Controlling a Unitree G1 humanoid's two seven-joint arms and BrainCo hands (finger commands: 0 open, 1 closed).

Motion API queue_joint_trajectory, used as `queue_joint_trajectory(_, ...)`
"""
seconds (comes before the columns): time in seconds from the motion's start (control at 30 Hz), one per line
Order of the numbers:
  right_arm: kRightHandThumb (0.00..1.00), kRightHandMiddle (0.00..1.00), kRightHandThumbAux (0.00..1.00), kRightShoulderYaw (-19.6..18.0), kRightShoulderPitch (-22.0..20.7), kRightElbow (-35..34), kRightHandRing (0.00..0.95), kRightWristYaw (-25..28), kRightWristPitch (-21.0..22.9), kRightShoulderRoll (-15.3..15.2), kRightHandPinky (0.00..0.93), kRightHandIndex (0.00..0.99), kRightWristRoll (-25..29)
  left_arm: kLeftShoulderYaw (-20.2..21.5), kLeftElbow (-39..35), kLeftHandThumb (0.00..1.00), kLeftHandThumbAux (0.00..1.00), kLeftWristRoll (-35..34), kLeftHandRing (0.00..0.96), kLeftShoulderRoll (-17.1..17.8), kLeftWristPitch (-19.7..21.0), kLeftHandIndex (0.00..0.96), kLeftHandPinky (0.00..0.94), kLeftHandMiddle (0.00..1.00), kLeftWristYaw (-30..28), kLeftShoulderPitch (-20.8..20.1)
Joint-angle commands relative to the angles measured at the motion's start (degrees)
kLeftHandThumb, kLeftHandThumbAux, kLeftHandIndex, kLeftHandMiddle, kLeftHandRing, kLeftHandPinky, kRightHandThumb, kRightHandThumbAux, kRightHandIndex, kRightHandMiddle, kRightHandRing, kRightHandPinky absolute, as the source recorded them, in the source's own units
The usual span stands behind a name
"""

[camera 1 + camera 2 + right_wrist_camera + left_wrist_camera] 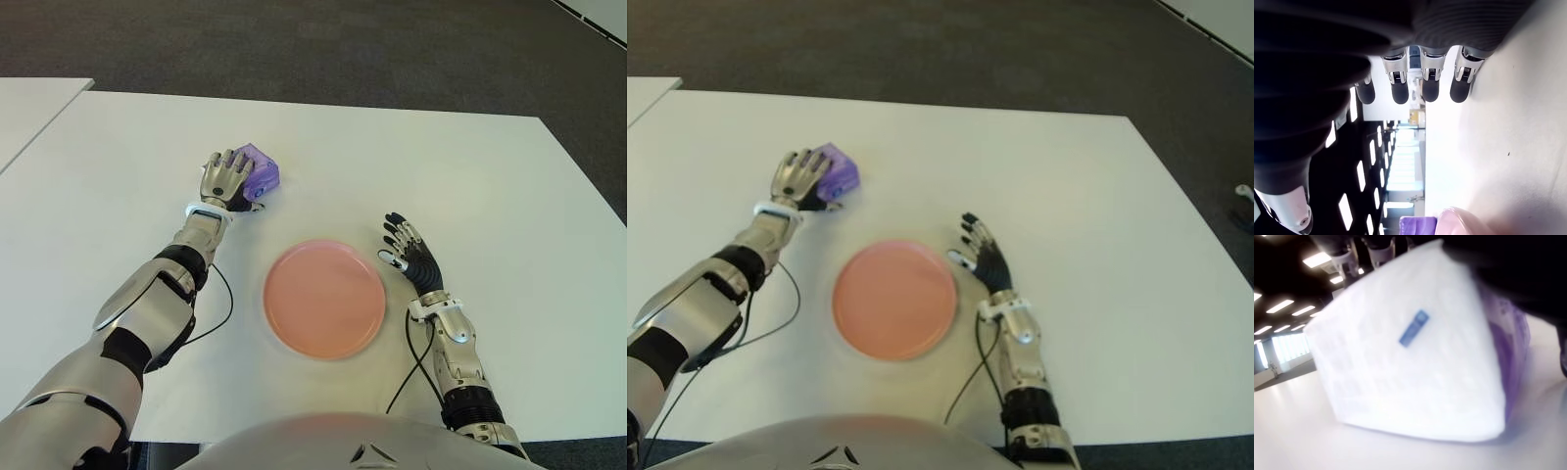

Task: Put the tissue paper into the plate.

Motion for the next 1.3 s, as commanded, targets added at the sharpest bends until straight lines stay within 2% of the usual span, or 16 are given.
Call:
queue_joint_trajectory(0.03,0.0,0.0,0.695,-0.6,4.0,7.4,0.0,0.6,3.3,0.0,0.0,0.0,0.4,-0.6,3.6,0.004,0.344,-0.8,0.0,-2.0,1.1,0.0,0.0,0.0,-2.4,1.3)
queue_joint_trajectory(0.63,0.0,0.0,0.718,-2.3,3.1,10.6,0.0,2.6,2.0,-0.3,0.0,0.0,1.6,-0.5,7.6,0.0,0.296,-2.8,0.0,-4.0,4.3,0.0,0.0,0.0,-7.8,2.8)
queue_joint_trajectory(1.3,0.0,0.0,0.723,-3.4,2.8,13.1,0.0,4.0,-0.2,-0.6,0.0,0.0,2.8,1.5,7.3,0.007,0.32,-5.6,0.0,-4.0,4.3,0.0,0.0,0.0,-3.2,3.9)
